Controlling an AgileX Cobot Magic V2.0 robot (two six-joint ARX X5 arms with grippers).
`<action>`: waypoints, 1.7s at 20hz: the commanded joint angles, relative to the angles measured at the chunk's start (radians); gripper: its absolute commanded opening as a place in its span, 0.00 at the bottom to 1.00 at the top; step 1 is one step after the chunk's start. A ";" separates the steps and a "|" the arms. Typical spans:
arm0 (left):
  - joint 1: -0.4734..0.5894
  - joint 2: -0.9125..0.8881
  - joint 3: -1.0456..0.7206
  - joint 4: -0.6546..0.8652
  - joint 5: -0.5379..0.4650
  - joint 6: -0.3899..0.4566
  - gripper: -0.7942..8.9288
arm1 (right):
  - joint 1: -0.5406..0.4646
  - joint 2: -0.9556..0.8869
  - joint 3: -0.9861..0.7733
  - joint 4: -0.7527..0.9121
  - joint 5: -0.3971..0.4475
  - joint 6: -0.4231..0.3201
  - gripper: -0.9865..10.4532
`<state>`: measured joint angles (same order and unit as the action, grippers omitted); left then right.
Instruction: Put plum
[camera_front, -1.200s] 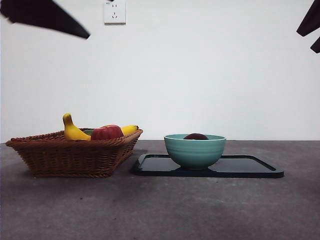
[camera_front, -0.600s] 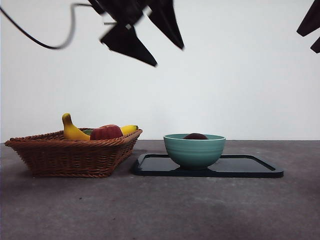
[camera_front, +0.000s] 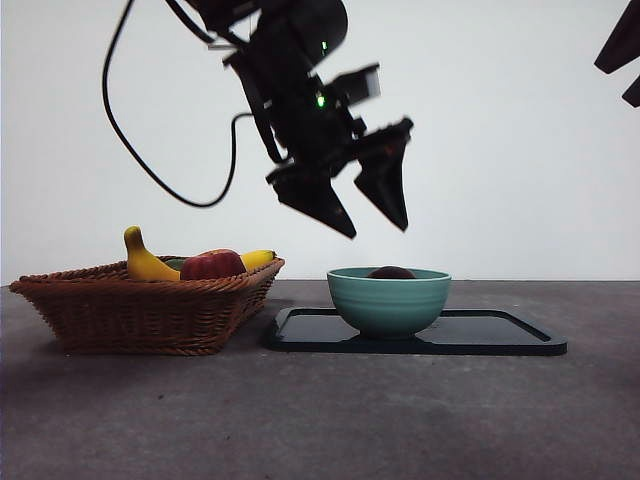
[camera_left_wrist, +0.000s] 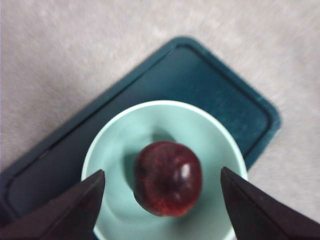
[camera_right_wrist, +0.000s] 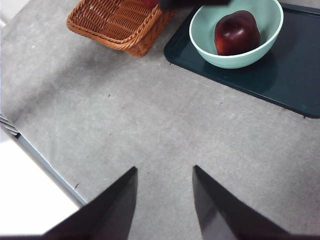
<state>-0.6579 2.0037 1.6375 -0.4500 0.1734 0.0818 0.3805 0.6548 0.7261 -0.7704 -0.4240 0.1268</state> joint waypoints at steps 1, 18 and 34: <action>-0.011 0.060 0.036 0.020 -0.002 0.015 0.46 | 0.005 0.003 0.006 0.001 -0.002 -0.011 0.24; -0.038 0.143 0.036 0.070 -0.002 0.018 0.46 | 0.005 0.003 0.006 -0.009 0.013 -0.011 0.24; -0.040 0.119 0.043 0.035 -0.010 0.014 0.30 | 0.005 0.003 0.006 -0.009 0.013 -0.023 0.24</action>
<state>-0.6868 2.1227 1.6524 -0.4187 0.1627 0.0887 0.3805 0.6548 0.7261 -0.7826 -0.4149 0.1154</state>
